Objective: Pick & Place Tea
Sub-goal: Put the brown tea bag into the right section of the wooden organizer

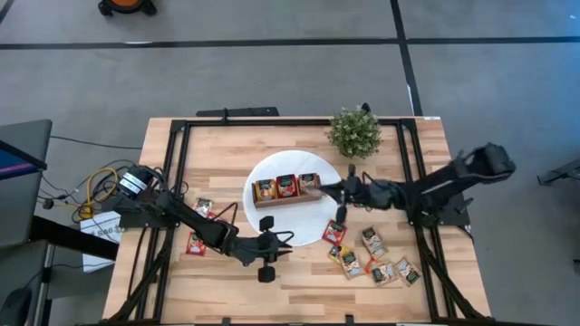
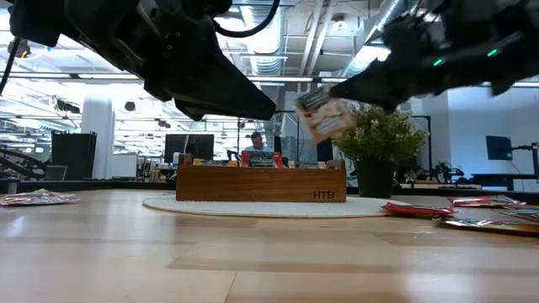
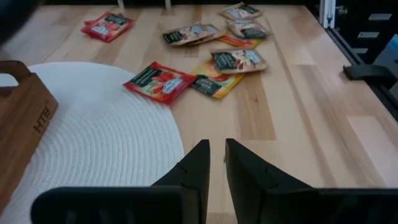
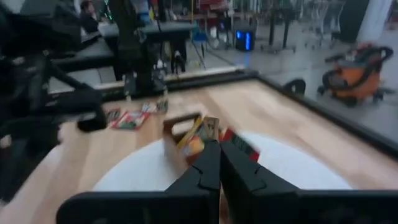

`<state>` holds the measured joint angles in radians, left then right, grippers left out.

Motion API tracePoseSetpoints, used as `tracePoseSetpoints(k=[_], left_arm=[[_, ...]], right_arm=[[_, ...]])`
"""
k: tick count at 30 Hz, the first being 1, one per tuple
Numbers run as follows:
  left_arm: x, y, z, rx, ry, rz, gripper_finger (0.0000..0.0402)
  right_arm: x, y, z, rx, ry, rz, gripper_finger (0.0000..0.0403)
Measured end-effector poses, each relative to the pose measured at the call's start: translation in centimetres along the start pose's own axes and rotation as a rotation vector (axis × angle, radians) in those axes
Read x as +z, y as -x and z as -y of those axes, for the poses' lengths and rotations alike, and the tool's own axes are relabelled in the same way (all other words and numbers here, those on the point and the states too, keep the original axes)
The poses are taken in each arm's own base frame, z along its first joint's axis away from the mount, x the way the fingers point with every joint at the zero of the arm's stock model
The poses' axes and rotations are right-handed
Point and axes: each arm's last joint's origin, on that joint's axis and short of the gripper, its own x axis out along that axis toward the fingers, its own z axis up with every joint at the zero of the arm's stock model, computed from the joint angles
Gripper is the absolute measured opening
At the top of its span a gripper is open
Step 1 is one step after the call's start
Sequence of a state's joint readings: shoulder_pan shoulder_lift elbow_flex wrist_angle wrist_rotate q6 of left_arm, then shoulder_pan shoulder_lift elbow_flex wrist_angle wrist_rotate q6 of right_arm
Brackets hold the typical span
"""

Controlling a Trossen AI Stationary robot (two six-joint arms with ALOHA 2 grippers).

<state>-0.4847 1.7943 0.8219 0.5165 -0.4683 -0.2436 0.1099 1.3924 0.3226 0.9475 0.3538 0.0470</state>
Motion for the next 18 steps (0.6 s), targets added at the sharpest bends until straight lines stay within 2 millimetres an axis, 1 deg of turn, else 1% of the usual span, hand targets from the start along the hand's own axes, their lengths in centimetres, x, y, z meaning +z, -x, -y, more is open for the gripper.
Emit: tracePoseSetpoints(k=[4,9,13,18], left_arm=[[0.0,0.0,0.0,0.000,0.000,0.000,0.0041],[-0.1,0.0,0.0,0.002,0.000,-0.006,0.0041],[-0.1,0.0,0.0,0.001,0.004,-0.006,0.0041],[-0.1,0.0,0.0,0.001,0.009,-0.008,0.0041]], right_arm=[[-1.8,-1.9,2.0,-0.016,0.004,0.006,0.0000],[-3.8,-3.2,3.5,-0.082,-0.018,-0.028,0.0000],[-4.5,-4.4,3.4,-0.041,-0.021,-0.038,0.0000],[-4.7,-5.3,2.9,-0.018,-0.013,-0.030,0.0000]])
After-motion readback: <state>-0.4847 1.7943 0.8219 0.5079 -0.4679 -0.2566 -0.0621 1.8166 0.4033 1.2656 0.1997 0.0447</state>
